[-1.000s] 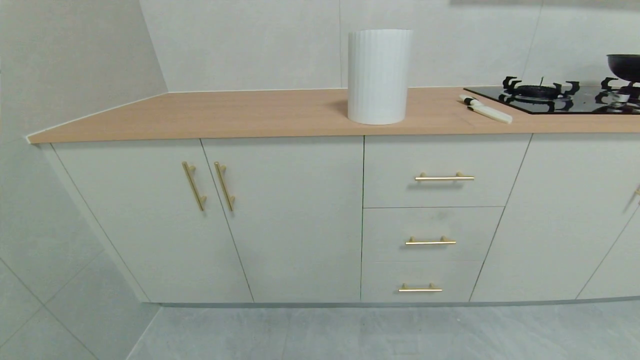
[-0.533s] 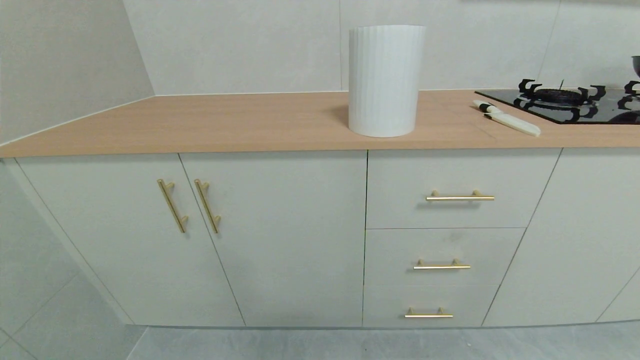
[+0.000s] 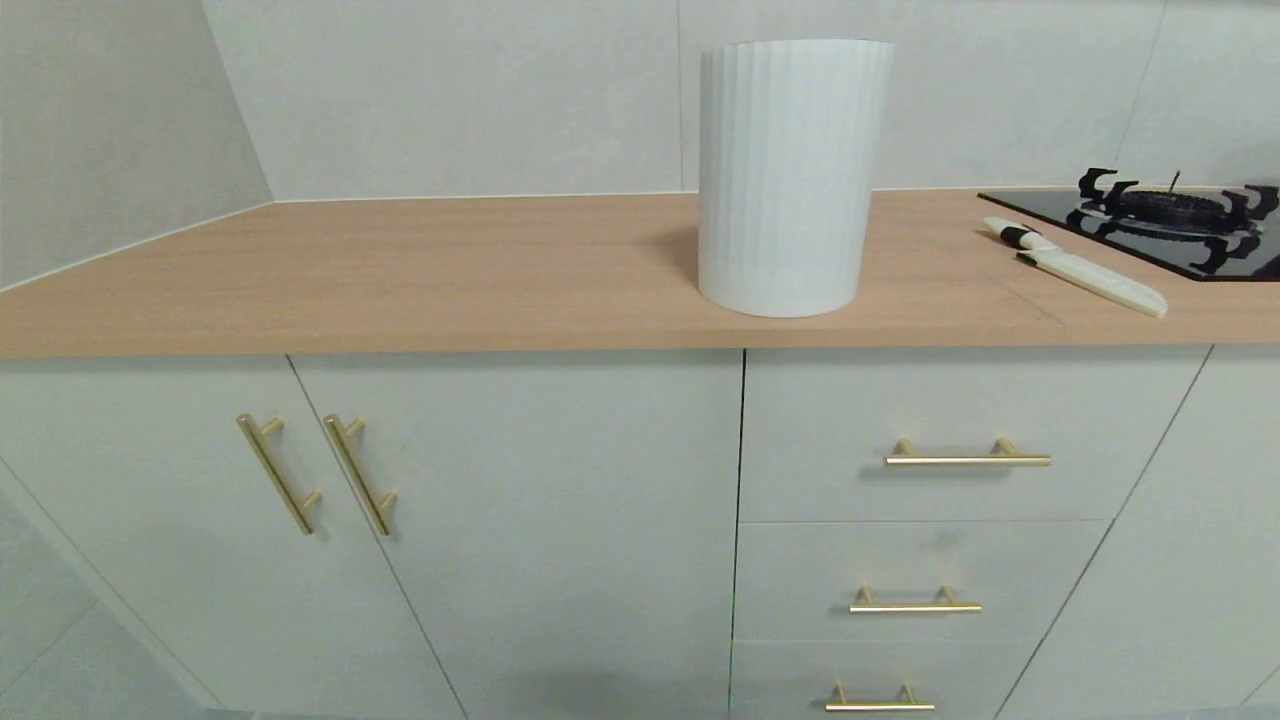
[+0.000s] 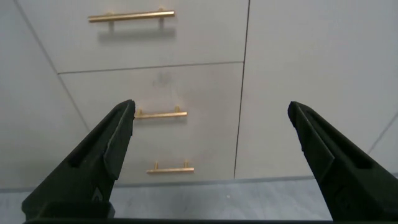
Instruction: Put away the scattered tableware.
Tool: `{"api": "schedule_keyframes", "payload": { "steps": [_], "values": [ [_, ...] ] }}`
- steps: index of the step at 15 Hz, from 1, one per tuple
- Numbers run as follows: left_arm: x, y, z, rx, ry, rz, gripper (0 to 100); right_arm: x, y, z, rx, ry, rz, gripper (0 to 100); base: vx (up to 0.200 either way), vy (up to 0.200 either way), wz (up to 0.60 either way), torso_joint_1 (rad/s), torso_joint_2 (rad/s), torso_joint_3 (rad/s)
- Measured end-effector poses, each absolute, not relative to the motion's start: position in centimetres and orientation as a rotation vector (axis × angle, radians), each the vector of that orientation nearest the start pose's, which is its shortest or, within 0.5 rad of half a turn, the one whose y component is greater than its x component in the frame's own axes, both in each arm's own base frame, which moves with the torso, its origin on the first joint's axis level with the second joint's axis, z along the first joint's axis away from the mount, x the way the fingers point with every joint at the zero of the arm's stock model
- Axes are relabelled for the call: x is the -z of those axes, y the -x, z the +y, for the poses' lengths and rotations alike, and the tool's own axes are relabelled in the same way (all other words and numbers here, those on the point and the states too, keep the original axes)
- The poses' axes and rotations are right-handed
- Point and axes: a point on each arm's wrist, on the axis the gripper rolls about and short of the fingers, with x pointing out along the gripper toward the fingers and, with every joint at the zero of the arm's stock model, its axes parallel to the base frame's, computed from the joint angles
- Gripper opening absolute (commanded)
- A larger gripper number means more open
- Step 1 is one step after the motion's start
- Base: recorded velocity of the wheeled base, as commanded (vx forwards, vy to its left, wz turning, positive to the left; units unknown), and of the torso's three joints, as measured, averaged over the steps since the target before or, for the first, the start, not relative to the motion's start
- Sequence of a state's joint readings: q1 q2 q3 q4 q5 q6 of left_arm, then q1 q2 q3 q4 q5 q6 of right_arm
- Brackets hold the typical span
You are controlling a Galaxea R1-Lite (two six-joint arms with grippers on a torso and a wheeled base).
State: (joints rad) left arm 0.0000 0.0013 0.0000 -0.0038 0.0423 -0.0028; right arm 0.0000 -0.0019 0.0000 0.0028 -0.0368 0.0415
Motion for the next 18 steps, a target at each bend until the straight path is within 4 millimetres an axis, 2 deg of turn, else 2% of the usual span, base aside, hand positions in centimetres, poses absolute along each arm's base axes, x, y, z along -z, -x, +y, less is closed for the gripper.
{"api": "schedule_keyframes", "payload": {
  "steps": [3,12,15,18],
  "values": [
    [-7.59,2.27,0.09,-0.042,0.003,-0.003,100,-7.51,2.29,-0.08,0.037,-0.042,0.001,100,0.2,0.0,0.0,0.002,0.0,0.001],
    [-7.59,2.27,0.1,-0.043,0.002,-0.003,100,-7.51,2.29,-0.08,0.038,-0.043,0.001,100,0.0,0.0,0.0,0.0,0.0,0.0],
    [-7.6,2.27,0.1,-0.042,0.002,-0.003,100,-7.51,2.29,-0.08,0.038,-0.043,0.001,100,0.0,-0.2,0.0,0.002,0.0,0.002],
    [-7.6,2.27,0.1,-0.042,0.004,-0.004,100,-7.52,2.29,-0.09,0.039,-0.043,0.001,100,0.0,0.0,0.0,0.0,0.0,0.0]
  ]
}}
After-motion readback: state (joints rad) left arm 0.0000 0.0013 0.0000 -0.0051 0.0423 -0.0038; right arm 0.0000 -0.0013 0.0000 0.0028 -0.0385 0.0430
